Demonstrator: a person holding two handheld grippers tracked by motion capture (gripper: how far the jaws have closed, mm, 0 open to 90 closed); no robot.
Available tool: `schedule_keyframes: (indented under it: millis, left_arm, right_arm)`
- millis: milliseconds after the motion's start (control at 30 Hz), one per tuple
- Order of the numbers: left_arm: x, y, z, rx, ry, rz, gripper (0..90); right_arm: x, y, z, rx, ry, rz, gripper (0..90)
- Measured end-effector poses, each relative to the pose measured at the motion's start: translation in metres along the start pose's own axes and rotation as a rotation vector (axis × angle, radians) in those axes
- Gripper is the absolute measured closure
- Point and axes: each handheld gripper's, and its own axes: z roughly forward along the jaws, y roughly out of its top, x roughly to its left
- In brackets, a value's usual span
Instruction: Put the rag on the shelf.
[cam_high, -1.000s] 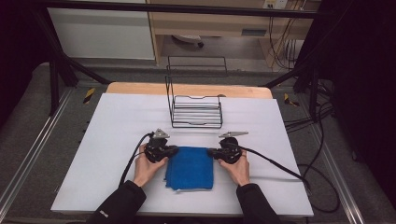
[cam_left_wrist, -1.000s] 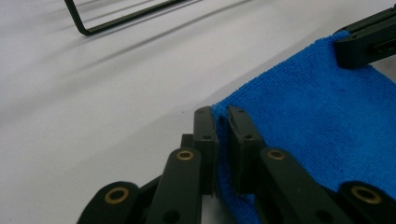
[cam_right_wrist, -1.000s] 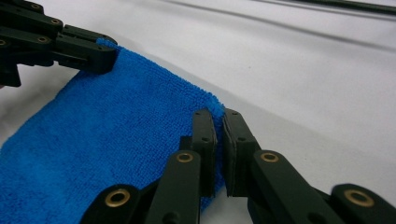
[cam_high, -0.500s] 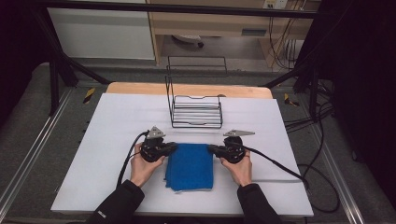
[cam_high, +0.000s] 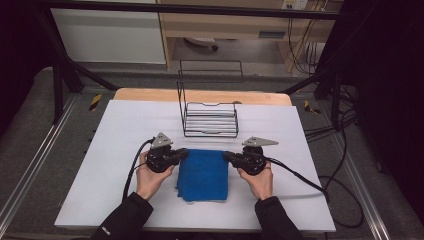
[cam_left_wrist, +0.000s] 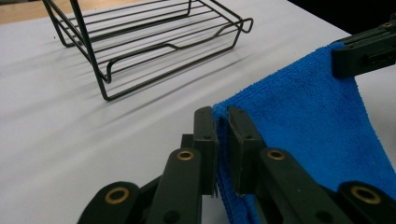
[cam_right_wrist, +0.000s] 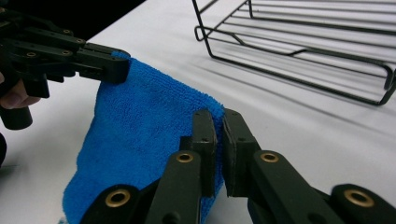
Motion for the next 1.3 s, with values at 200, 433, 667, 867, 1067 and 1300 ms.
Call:
schedule_keyframes:
  millis: [200,433,667,867,1067,1300]
  left_arm:
    - [-0.007,0.006,-0.007,-0.033,0.004,0.02,82.8]
    - [-0.013,0.013,-0.016,-0.085,0.003,0.036,82.8]
    - [-0.02,0.021,-0.025,-0.126,0.001,0.054,83.0]
    - [-0.023,0.026,-0.031,-0.148,0.002,0.061,83.2]
    - [-0.028,0.034,-0.037,-0.177,0.008,0.072,83.5]
    - [-0.029,0.044,-0.041,-0.217,0.012,0.072,83.7]
  right_arm:
    - [0.003,0.005,-0.009,-0.034,-0.005,-0.02,85.5]
    - [0.008,0.012,-0.02,-0.083,-0.011,-0.047,85.5]
    - [0.013,0.019,-0.031,-0.127,-0.02,-0.082,85.6]
    - [0.017,0.023,-0.038,-0.154,-0.021,-0.099,85.8]
    - [0.02,0.029,-0.044,-0.182,-0.026,-0.11,85.9]
    - [0.024,0.038,-0.053,-0.22,-0.038,-0.129,85.9]
